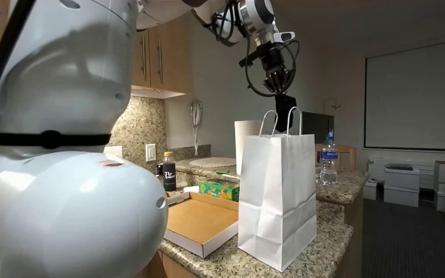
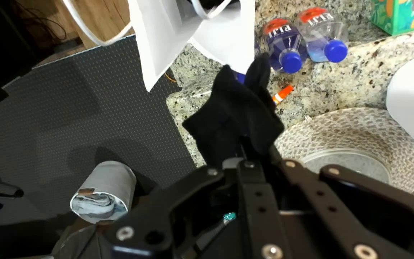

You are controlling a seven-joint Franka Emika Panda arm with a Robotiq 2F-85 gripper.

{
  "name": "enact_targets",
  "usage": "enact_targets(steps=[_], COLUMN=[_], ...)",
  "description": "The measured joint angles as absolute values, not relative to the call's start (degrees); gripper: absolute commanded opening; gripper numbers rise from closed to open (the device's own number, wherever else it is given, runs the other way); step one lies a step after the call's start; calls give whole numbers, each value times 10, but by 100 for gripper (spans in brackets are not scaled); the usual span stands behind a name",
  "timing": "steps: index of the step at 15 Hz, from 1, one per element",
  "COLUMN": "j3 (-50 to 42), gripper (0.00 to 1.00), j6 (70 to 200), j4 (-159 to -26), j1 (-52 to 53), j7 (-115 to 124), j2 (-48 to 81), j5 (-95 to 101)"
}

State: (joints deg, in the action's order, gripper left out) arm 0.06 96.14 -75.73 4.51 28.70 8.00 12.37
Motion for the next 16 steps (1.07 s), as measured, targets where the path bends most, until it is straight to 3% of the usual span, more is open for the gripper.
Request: enact_targets(steps=[16], j3=[-21], gripper=[8], j6=[1075], j4=[-948], j1=[27], j7=[255], j2=[-89], j5=[99])
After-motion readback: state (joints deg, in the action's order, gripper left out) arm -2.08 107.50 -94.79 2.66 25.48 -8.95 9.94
